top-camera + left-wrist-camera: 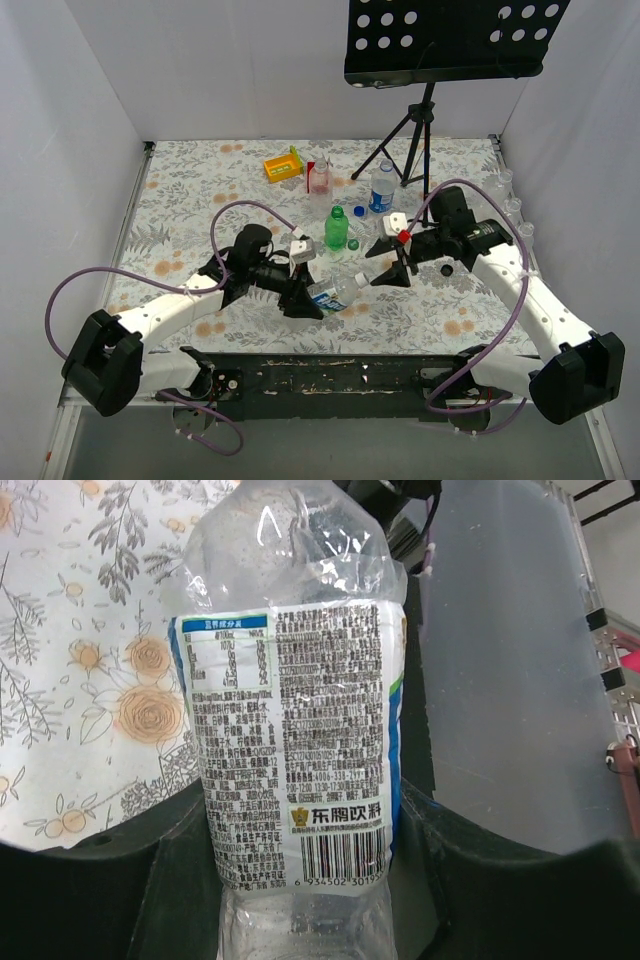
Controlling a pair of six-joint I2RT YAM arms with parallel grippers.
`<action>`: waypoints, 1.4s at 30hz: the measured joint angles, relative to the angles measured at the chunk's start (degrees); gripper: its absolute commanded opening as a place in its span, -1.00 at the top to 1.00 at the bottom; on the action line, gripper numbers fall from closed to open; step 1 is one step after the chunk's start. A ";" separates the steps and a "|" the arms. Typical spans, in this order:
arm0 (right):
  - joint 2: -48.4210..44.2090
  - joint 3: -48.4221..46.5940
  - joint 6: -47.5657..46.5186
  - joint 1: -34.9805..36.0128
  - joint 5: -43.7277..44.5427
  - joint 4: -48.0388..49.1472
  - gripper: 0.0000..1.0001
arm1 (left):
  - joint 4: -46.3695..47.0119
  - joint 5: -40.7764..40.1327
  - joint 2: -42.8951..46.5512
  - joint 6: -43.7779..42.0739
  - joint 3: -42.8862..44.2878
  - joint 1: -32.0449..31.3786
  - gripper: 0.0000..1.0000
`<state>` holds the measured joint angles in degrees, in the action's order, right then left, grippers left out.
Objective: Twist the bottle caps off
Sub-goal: Unscrew the bottle cap from the plastic bottle.
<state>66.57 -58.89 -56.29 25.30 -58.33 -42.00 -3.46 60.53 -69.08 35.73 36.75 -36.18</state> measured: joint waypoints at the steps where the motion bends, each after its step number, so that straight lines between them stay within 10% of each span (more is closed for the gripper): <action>1: -0.17 0.11 1.22 -0.92 0.04 0.46 -0.50 | -1.14 -0.72 0.20 -0.83 0.11 -0.09 1.00; 17: -7.63 3.48 14.84 -11.43 0.07 1.86 -0.61 | -9.88 -18.10 3.30 -8.94 0.85 -8.59 1.00; 30: -6.47 17.29 54.16 -15.37 -3.37 18.45 -0.57 | -3.37 -35.74 3.52 -9.46 0.81 -17.40 1.00; 42: -3.78 18.32 61.07 -12.90 -3.32 22.69 -0.20 | -0.39 -38.66 1.18 -8.24 0.83 -19.17 1.00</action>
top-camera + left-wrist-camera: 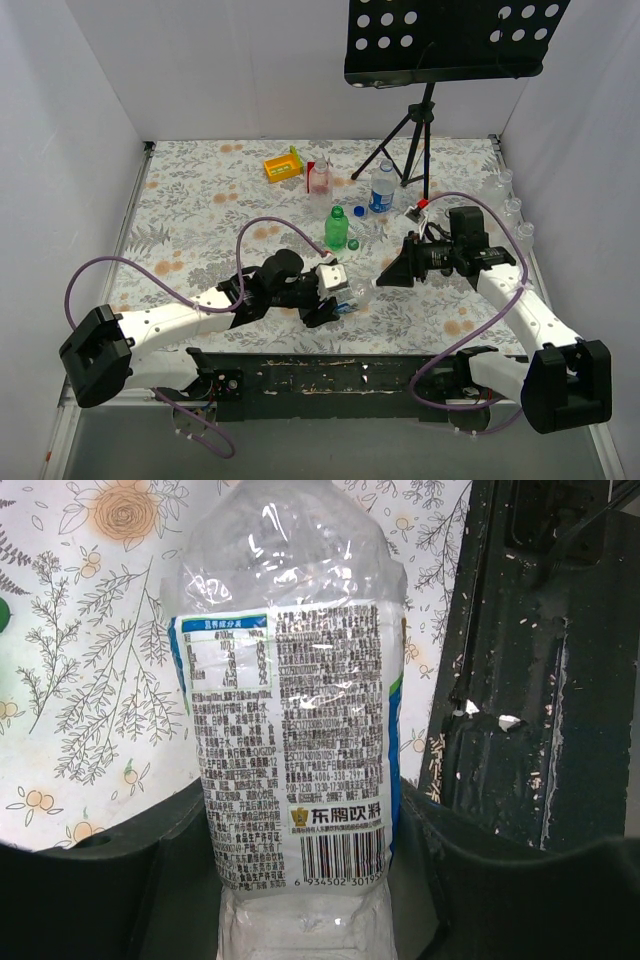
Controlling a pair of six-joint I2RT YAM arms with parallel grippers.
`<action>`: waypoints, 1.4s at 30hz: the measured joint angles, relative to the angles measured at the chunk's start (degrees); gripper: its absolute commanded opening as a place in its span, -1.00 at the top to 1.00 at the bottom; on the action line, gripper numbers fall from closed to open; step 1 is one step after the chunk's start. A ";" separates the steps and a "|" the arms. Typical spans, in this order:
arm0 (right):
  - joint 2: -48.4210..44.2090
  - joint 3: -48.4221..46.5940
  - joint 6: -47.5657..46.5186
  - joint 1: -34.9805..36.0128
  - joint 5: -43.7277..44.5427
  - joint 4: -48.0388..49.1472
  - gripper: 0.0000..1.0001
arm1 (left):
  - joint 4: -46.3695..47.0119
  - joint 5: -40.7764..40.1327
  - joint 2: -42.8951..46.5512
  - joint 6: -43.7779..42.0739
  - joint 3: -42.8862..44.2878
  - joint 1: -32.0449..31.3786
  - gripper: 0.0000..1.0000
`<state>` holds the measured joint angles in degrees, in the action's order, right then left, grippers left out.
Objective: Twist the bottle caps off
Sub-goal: Unscrew the bottle cap from the plastic bottle.
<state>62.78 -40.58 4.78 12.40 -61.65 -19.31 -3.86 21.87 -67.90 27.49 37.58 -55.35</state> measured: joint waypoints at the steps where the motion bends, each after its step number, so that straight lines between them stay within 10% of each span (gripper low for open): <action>1: 0.22 0.00 0.15 0.13 0.00 -0.02 -0.15 | 0.04 -0.07 -0.15 0.00 0.00 -0.02 1.00; 7: 1.09 0.00 0.28 1.07 -0.02 -0.35 0.04 | 0.07 -0.55 -0.31 0.39 0.00 -0.02 1.00; 18: 2.73 -0.37 -1.90 1.92 -0.68 -1.95 0.97 | -0.46 -0.92 -0.28 0.46 0.00 -0.07 1.00; 25: 2.16 -2.95 -13.57 3.17 -4.07 -6.71 0.97 | -0.46 0.55 2.93 -0.63 -1.36 0.09 1.00; 35: 8.90 -22.34 -60.33 12.85 -2.25 -31.87 0.97 | 1.42 23.96 6.10 5.31 -3.52 12.52 1.00; 42: 6.71 -23.06 -68.76 16.79 3.39 -30.91 0.97 | 1.99 33.00 4.55 7.91 -4.13 16.72 1.00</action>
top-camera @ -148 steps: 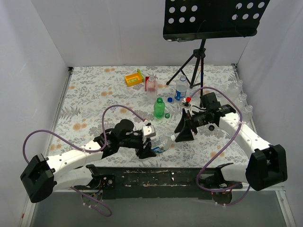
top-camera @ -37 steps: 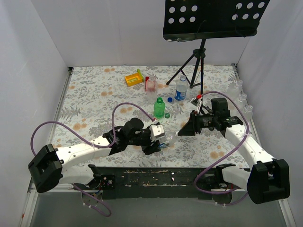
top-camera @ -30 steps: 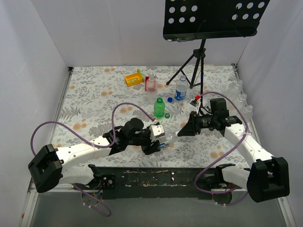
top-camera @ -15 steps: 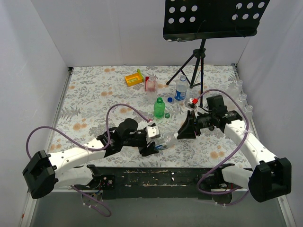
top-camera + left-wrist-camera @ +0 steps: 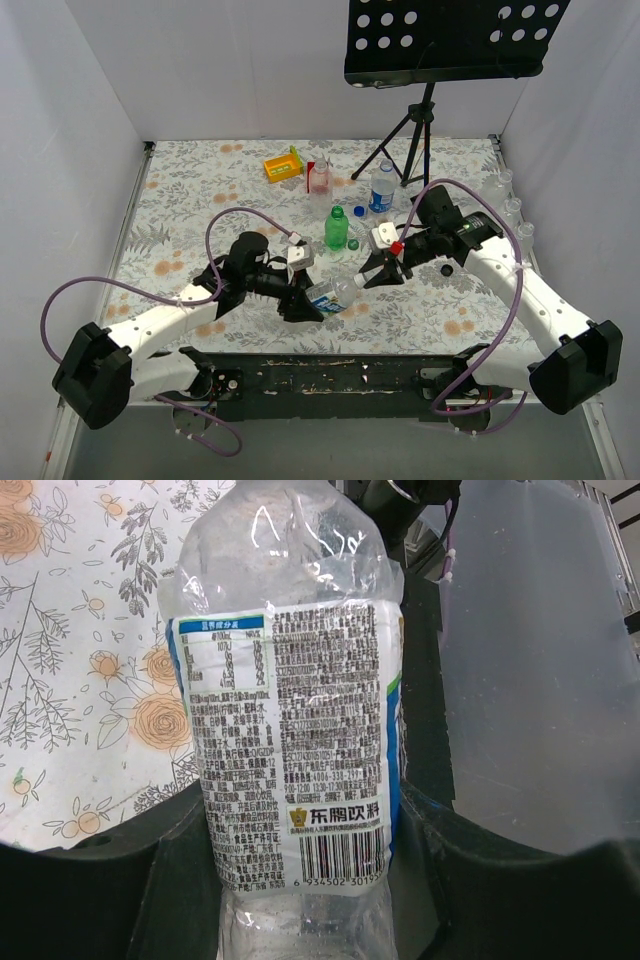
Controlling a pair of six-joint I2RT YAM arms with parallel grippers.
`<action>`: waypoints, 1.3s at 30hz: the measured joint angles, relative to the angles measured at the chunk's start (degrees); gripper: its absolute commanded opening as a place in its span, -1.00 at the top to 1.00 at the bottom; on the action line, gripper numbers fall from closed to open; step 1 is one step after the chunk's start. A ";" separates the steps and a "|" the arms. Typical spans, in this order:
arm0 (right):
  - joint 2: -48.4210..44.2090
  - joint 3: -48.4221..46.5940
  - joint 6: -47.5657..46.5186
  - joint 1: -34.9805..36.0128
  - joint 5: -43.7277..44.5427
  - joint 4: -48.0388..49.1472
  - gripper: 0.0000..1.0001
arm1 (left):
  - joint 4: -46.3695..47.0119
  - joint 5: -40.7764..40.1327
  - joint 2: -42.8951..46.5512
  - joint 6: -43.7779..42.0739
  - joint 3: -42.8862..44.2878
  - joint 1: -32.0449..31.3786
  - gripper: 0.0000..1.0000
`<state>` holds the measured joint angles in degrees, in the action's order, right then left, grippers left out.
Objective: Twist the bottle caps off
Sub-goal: Unscrew the bottle cap from the plastic bottle.
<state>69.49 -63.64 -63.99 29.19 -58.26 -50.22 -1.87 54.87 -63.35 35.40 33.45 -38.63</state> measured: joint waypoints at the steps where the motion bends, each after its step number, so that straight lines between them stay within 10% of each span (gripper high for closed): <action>1: -0.11 0.00 -0.37 0.07 0.55 0.04 0.97 | 0.24 0.24 -0.46 -0.02 0.04 0.20 1.00; 18: -1.53 0.70 1.20 0.17 3.74 1.22 0.85 | 0.28 0.44 -3.13 -0.42 1.44 0.28 1.00; 32: -1.66 0.85 8.94 -3.02 -0.66 4.04 -0.29 | -1.84 -2.05 0.02 -1.09 1.44 -0.07 1.00; 39: -3.89 2.78 12.33 -6.43 -0.50 7.28 -0.54 | -6.60 -2.08 1.49 -2.93 1.44 -0.50 1.00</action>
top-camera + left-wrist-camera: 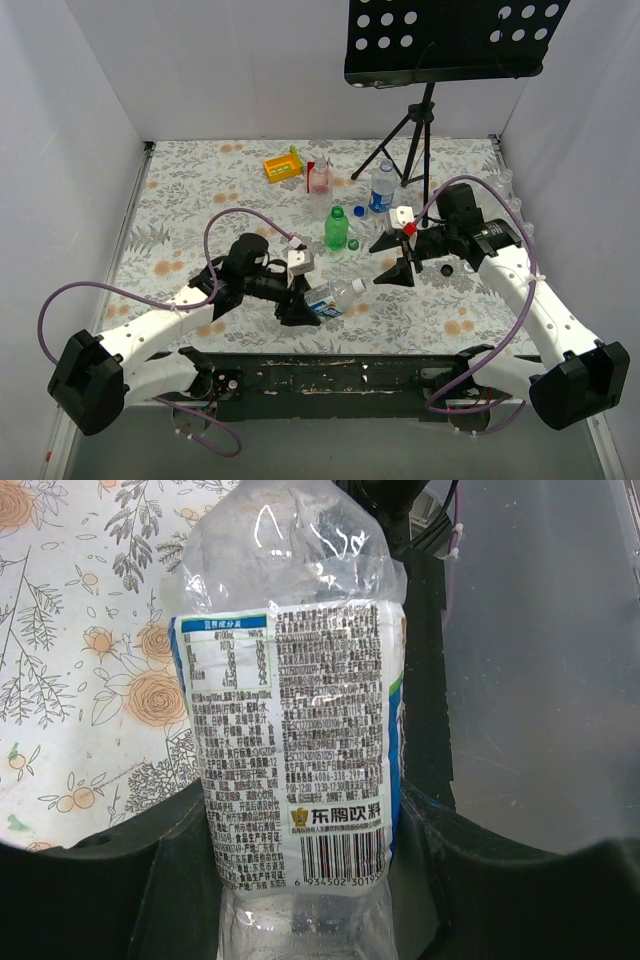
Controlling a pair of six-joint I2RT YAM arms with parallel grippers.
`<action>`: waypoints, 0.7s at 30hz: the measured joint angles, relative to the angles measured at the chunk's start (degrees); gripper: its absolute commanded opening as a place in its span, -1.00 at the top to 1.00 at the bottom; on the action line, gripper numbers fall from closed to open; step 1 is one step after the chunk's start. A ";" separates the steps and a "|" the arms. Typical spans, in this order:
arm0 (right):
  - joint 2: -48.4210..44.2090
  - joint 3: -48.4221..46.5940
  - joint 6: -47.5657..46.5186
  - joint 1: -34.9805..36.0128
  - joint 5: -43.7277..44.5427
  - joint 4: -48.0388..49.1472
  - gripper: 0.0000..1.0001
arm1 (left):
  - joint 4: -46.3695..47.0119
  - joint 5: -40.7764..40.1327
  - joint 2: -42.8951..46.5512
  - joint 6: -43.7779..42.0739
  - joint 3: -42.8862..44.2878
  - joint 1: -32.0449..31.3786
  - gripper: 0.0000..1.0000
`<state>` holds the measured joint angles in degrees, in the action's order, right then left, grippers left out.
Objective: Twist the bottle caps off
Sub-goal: Unscrew the bottle cap from the plastic bottle.
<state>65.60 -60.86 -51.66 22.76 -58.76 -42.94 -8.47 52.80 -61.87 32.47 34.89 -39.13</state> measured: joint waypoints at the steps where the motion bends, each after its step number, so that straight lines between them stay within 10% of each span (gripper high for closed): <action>1: -0.50 0.39 0.55 -0.46 -0.11 0.37 -0.55 | -0.57 -0.11 0.31 -0.22 0.00 0.00 1.00; 21: -6.75 7.45 9.38 -8.96 -5.51 5.88 -0.63 | -4.85 -5.31 3.89 -2.23 0.11 -0.13 1.00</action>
<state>58.85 -53.41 -42.28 13.80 -64.27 -37.06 -13.32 47.48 -57.98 30.24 35.00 -39.27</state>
